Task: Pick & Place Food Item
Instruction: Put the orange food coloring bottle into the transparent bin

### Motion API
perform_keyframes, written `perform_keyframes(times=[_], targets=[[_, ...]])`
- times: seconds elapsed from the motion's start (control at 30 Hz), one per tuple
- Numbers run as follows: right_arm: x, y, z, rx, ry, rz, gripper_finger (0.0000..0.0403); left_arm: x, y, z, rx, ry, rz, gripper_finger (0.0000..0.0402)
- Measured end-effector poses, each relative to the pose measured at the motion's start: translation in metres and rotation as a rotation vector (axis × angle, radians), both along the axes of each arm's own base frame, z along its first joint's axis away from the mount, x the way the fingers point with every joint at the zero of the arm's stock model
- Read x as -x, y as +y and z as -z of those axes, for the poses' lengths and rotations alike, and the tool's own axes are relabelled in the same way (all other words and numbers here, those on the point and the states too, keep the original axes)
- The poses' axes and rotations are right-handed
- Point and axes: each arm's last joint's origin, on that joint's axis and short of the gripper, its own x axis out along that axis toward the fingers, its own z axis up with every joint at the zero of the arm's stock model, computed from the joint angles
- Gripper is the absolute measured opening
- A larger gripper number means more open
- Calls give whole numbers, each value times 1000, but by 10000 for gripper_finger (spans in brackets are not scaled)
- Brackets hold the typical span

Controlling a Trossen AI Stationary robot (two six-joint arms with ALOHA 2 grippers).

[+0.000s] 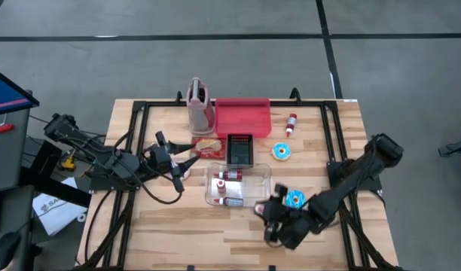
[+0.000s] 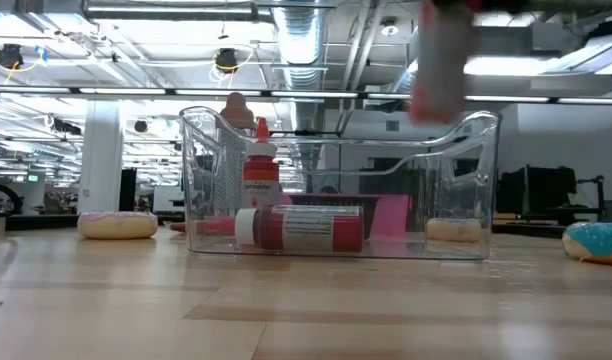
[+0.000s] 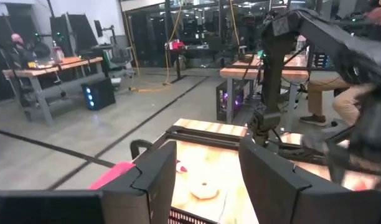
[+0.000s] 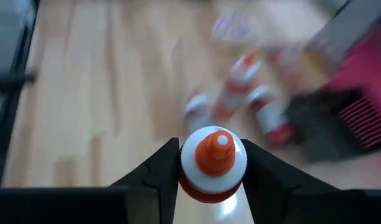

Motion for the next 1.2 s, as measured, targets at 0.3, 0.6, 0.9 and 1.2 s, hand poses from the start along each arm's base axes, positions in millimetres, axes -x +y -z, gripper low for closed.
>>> perform_keyframes(times=[0.3,0.6,0.9,1.2], targets=[[-24,-77,-25,103,-31,106,137,0,0,1,27,-4,-14,168],[-40,-125,31,-86,14,108,138,0,1,2,26,-3,-40,168],[-27,-130,61,-145,77,116,140,0,5,5,10,25,-78,168],[-25,-149,73,-146,54,178,181,-3,13,5,11,24,-116,174]])
